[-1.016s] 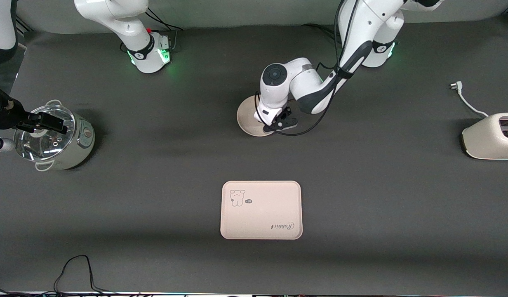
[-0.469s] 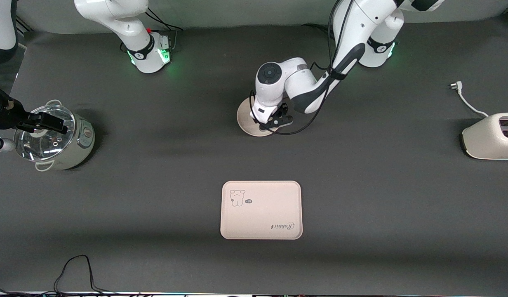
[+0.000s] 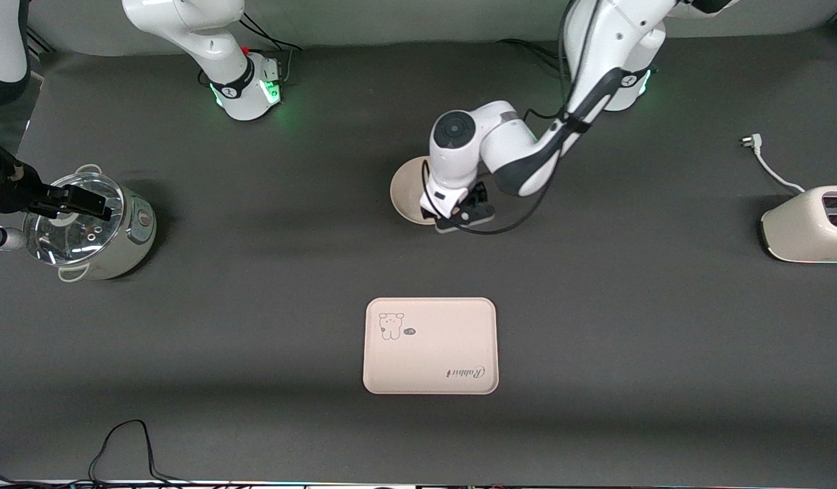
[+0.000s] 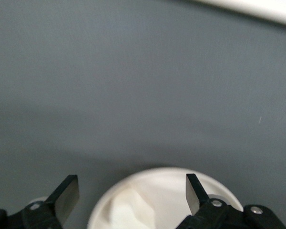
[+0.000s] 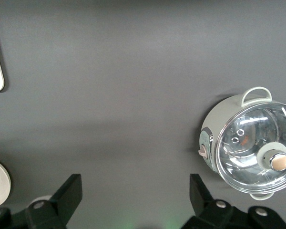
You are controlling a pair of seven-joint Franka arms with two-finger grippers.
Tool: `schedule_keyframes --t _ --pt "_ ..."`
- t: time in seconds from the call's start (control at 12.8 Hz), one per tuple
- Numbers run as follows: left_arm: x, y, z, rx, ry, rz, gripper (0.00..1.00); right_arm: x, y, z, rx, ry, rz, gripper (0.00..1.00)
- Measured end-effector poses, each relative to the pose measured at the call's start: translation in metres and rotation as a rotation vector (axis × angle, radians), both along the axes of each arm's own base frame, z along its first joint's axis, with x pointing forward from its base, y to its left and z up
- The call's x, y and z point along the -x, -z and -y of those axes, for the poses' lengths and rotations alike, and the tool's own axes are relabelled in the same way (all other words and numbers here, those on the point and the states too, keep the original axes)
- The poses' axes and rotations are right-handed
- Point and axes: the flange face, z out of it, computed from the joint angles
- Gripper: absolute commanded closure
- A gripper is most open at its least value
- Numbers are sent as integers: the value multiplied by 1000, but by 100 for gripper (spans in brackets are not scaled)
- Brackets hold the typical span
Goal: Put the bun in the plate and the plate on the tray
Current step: 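Raise the left gripper back to rest while the right gripper reaches the plate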
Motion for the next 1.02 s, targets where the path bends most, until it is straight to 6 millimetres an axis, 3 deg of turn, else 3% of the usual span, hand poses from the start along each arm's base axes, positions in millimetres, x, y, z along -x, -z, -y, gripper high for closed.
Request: schedule_keyframes --t 0.23,0.39,0.62,0.78,1.02 --pt "-73 -87 -70 -24 94 39 0 0 4 -6 -4 -9 -9 0" --pt "-111 -131 -132 -28 165 -2 0 2 8 -37 -14 -62 -14 0" --pt "-162 -179 -248 -30 278 -21 0 14 12 -125 -11 -108 0 0" --pt "-177 -204 -312 -36 299 11 0 29 12 -198 -12 -89 22 0" --pt "-167 -233 -348 -39 255 -12 0 79 12 -324 -18 -34 67 0"
